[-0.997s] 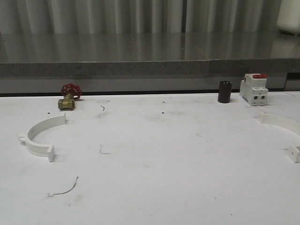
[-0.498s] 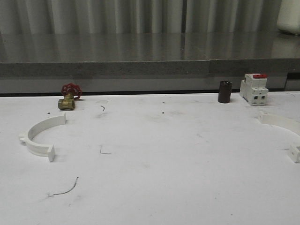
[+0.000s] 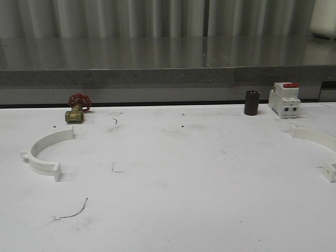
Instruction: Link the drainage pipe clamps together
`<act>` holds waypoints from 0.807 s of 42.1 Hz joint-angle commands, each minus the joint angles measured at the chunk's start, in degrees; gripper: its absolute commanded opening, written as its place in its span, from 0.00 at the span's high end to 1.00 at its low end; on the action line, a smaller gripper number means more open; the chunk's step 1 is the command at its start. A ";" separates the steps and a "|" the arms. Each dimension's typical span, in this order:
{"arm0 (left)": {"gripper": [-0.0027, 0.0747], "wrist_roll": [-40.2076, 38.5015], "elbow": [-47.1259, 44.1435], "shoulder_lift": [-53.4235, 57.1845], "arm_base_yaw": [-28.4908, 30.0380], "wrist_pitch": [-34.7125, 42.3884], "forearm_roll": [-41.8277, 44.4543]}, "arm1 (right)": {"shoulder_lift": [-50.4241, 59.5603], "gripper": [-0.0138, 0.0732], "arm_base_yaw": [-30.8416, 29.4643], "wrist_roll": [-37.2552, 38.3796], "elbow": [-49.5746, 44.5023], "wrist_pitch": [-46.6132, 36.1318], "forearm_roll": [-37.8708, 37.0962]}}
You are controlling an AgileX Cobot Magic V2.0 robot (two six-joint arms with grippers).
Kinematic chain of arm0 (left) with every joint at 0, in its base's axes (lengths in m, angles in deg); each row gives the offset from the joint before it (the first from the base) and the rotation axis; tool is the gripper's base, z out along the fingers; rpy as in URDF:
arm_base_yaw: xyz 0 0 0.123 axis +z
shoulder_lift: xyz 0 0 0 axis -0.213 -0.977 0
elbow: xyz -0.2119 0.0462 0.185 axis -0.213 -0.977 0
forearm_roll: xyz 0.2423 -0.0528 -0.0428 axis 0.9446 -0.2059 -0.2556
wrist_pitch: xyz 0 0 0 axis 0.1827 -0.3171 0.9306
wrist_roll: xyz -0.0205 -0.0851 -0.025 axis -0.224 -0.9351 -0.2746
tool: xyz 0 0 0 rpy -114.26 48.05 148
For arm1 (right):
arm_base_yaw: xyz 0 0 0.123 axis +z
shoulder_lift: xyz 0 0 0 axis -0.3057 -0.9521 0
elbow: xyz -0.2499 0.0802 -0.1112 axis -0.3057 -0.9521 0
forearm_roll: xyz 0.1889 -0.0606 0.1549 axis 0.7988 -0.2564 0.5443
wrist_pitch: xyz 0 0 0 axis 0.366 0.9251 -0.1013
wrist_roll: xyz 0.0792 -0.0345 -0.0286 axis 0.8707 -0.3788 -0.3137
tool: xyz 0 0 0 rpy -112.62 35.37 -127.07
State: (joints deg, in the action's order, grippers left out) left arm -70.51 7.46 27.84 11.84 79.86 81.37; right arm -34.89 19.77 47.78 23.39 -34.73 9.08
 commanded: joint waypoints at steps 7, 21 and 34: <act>0.99 -0.48 19.51 -16.28 -0.27 -12.71 0.51 | -14.03 0.98 -0.25 -0.17 15.79 7.97 0.14; 0.99 -0.48 21.40 -33.67 -0.27 -21.94 0.38 | -31.57 0.98 -0.25 -0.17 17.60 16.12 0.14; 0.94 -0.05 21.40 -44.46 -0.27 -22.92 0.30 | -39.94 0.74 -0.25 -0.17 17.60 16.26 0.14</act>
State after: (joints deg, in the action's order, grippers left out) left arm -70.51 26.87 -16.12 11.84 53.71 81.72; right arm -74.19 19.77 47.78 39.08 -15.19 9.08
